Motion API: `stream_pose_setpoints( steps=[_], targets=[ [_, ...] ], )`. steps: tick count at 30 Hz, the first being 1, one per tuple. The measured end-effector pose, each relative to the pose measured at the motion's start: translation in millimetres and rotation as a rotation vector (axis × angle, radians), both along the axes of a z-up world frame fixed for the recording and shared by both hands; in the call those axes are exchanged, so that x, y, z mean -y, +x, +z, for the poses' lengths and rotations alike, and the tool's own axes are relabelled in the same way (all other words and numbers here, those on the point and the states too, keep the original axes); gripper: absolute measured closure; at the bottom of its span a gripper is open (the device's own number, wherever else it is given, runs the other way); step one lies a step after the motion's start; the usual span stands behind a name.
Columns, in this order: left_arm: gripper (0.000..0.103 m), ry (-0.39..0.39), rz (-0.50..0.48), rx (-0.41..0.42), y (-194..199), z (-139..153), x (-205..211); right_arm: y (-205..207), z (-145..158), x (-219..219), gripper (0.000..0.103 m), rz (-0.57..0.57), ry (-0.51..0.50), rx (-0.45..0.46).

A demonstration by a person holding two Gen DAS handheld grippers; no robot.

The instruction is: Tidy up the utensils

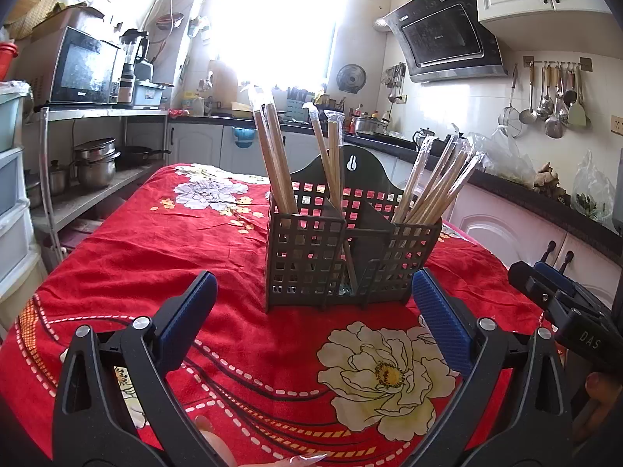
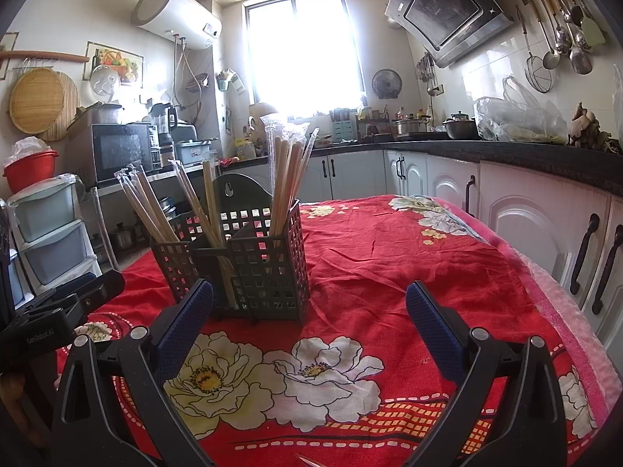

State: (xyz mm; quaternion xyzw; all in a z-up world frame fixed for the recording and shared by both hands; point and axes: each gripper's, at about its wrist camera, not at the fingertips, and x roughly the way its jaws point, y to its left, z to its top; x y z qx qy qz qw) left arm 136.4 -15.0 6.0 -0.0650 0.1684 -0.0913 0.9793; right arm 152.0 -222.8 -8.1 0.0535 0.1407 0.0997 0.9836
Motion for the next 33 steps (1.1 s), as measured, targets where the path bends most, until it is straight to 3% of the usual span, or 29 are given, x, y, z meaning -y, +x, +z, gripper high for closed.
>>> stream_pose_setpoints(
  steps=[33],
  targets=[
    [0.011,0.002,0.036,-0.013,1.0,-2.2,-1.0,-0.2,0.1,-0.3,0.006,0.002,-0.001,-0.004]
  ],
)
